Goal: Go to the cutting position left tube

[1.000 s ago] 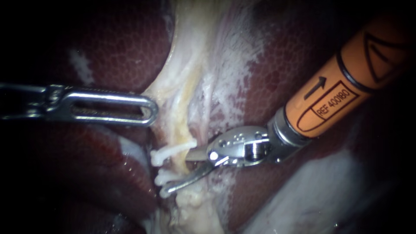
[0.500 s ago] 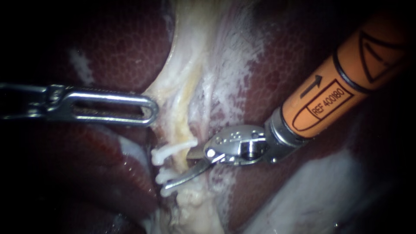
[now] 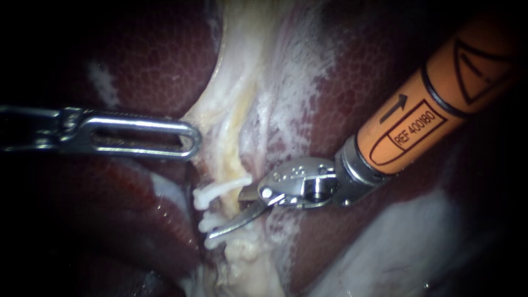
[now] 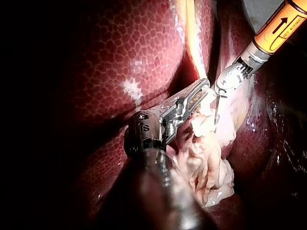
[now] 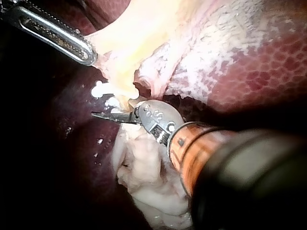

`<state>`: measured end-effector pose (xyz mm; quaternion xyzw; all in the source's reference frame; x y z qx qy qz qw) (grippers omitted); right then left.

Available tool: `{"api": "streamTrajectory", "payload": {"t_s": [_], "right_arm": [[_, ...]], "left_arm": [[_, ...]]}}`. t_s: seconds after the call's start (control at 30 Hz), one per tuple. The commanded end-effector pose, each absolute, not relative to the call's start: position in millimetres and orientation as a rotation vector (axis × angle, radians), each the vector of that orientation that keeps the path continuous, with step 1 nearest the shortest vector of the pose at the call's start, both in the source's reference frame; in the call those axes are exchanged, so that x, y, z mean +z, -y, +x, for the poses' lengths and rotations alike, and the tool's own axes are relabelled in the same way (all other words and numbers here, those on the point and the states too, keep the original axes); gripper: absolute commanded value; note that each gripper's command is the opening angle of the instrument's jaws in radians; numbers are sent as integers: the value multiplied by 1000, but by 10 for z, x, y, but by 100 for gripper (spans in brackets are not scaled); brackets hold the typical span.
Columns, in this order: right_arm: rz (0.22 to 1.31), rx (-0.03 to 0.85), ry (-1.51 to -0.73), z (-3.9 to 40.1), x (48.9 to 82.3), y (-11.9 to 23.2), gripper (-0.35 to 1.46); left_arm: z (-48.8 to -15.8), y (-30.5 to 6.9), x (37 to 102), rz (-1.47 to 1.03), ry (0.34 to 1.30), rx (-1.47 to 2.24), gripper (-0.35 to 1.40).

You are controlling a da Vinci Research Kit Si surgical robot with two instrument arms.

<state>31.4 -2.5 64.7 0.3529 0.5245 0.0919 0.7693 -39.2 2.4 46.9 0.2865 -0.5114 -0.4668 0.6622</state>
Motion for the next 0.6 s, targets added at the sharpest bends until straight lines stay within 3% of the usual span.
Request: {"api": "streamTrajectory", "payload": {"t_s": [0.03, 0.6], "right_arm": [[766, 199, -1138, 314, 647, 25, 68], [770, 203, -1137, 315, 647, 25, 52]], "left_arm": [[-392, -24, 469, 648, 1156, -1055, -35], [-392, -25, 469, 648, 1156, -1056, -35]]}}
